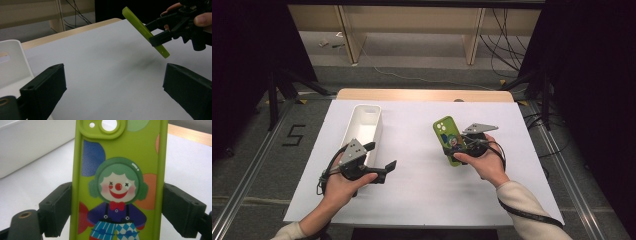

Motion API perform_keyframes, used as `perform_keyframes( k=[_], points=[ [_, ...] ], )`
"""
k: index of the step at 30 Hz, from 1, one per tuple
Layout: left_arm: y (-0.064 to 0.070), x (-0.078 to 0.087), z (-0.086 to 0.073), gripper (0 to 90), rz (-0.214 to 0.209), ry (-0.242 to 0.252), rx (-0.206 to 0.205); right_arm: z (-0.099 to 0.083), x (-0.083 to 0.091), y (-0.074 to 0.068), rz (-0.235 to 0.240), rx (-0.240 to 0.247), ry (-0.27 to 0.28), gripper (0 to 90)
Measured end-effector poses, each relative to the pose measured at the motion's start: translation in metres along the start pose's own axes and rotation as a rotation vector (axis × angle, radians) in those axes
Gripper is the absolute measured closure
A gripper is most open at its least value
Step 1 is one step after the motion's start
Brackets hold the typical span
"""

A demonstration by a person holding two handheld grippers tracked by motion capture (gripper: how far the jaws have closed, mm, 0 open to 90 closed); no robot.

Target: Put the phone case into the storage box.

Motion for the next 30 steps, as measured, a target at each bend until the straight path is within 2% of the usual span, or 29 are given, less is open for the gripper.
perform_keyframes(
  k=[5,10,14,20,30],
  points=[
    [0.004,-0.014,0.014,4.9,-0.012,-0.001,0.014,0.0,0.004,-0.008,0.007,0.01,0.029,16.8],
    [0.012,-0.032,0.023,5.9,-0.036,-0.022,0.025,-0.002,0.007,-0.014,0.007,0.014,0.054,16.8],
    [0.021,-0.047,0.024,8.2,-0.049,-0.07,0.033,-0.001,0.007,-0.016,0.007,0.02,0.06,16.8],
    [0.036,-0.067,0.027,9.9,-0.081,-0.095,0.015,0.0,0.006,-0.02,0.009,0.031,0.064,16.8],
    [0.039,-0.091,0.032,15.5,-0.081,-0.109,0.042,0.001,0.005,-0.021,0.007,0.036,0.079,16.8]
  ],
)
Point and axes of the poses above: each handheld gripper's, and its own axes: x roughly backward along the jaws, z roughly out of its top, y roughly to its right, the point moved 3 cm from there along -x, roughly forward along the jaws, and after that the axes turned 14 degrees about x, right-handed, at the moved point
